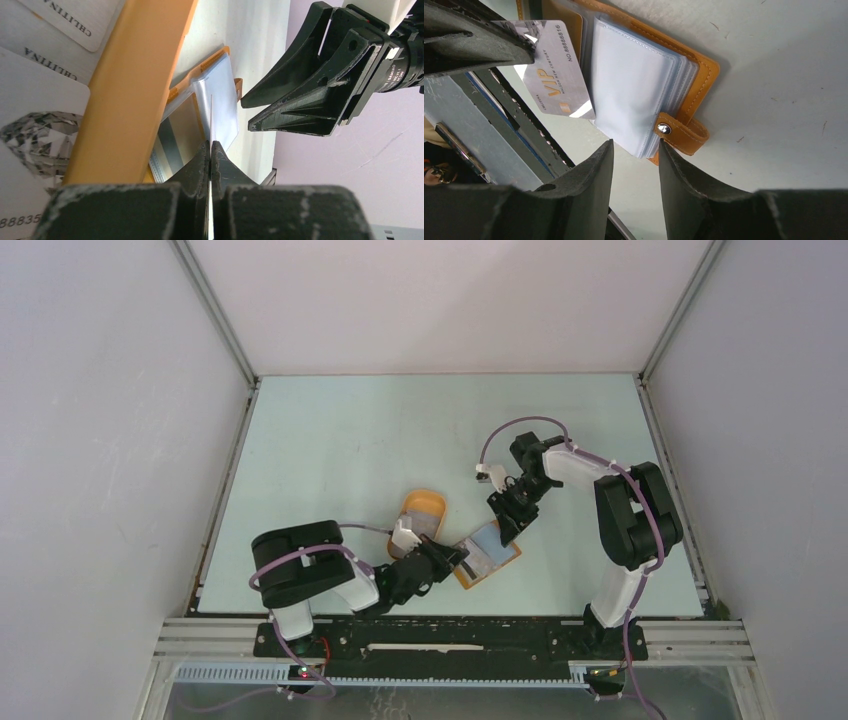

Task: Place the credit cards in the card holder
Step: Insert the credit card into the card holder.

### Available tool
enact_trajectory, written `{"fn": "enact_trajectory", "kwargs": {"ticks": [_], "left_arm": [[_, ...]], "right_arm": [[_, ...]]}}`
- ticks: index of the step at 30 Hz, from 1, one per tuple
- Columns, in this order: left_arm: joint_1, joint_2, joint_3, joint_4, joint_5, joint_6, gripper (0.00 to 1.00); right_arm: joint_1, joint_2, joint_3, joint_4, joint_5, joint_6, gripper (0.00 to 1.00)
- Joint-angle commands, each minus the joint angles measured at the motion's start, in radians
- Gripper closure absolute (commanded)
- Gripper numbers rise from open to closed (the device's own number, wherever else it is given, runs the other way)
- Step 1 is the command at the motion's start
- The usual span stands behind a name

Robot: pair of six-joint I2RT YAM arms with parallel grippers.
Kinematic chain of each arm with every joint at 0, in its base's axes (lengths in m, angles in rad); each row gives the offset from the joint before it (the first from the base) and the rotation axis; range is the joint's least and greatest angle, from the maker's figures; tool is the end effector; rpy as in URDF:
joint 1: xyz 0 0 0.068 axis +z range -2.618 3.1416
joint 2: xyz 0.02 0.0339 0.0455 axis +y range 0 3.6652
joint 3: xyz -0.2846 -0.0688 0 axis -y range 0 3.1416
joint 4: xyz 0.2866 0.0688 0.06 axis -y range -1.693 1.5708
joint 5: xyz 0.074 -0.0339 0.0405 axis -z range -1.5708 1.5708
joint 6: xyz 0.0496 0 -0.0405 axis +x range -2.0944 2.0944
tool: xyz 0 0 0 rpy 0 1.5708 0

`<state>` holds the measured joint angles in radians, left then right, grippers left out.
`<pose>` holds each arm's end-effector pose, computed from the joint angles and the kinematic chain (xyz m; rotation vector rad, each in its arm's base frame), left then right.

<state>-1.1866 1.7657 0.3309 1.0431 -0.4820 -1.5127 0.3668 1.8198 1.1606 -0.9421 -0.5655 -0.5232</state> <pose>0.1272 -0.2532 0.0719 -0.6913 2.0448 -1.2752 0.3171 0.1503 0.1454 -1.2806 2.7161 0.8733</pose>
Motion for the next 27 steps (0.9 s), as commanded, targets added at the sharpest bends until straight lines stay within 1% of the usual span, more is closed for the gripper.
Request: {"fn": "enact_trajectory", "kwargs": {"ticks": [1, 16, 23, 27], "left_arm": [[0.002, 0.017, 0.048, -0.093, 0.017, -0.022, 1.00], [0.002, -0.068, 0.075, -0.349, -0.026, -0.073, 1.00], [0.002, -0.095, 0.109, -0.442, -0.088, -0.048, 1.00], [0.002, -0.086, 0.136, -0.455, -0.107, -0.021, 1.00]], "right_arm": [[0.008, -0.019, 0.024, -0.009, -0.009, -0.020, 0.53], [0.011, -0.018, 0.024, -0.015, -0.017, -0.021, 0.54], [0.017, -0.007, 0.024, -0.029, -0.032, -0.026, 0.57], [0.036, -0.001, 0.025, -0.028, -0.025, -0.024, 0.57]]}}
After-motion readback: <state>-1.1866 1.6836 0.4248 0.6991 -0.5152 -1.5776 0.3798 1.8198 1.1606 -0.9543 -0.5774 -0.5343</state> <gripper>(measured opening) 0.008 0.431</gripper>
